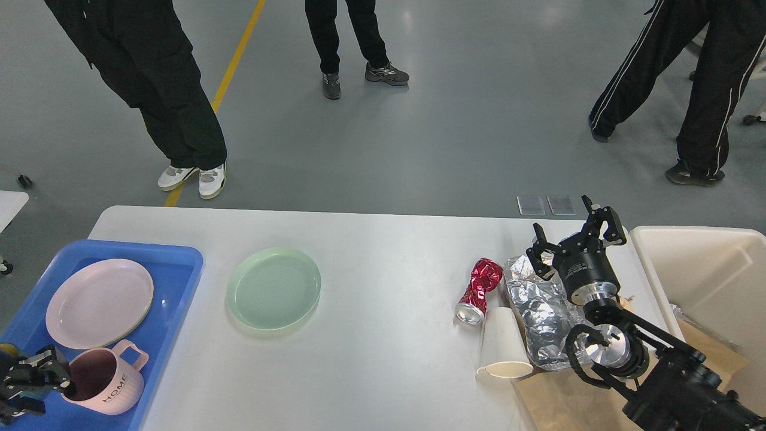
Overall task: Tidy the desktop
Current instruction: 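Lift the pink mug and set it on the blue tray, then raise the left gripper and move it to the pale green bowl, then grasp the rim of the pale green bowl with the left gripper, then lift the pale green bowl and place it on the pink plate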
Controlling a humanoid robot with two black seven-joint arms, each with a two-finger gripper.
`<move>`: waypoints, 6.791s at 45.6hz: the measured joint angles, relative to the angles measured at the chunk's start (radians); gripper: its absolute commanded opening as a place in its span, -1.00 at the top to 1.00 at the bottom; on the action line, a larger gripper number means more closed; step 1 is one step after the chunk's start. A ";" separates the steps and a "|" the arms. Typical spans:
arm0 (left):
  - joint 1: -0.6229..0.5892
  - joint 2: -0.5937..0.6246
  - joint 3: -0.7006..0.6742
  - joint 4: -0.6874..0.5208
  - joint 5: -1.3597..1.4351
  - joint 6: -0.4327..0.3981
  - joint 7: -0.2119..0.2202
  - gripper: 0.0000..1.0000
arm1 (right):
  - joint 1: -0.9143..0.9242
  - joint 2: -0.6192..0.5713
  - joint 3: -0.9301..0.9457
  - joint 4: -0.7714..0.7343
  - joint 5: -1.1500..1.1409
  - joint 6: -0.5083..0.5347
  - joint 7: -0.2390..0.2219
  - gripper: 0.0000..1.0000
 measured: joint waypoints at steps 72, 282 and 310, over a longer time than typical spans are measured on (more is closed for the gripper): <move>-1.538 -0.735 0.458 -0.835 -0.542 -0.166 0.156 -0.92 | 0.000 0.000 0.000 -0.001 0.000 0.000 0.000 -1.00; -1.048 -0.468 0.633 -0.520 -0.597 -0.205 0.118 1.00 | 0.000 0.000 0.000 0.001 0.000 0.000 0.000 -1.00; -0.068 -0.058 0.159 0.338 -0.585 -0.181 0.266 1.00 | 0.000 0.000 0.000 0.000 0.000 0.000 0.000 -1.00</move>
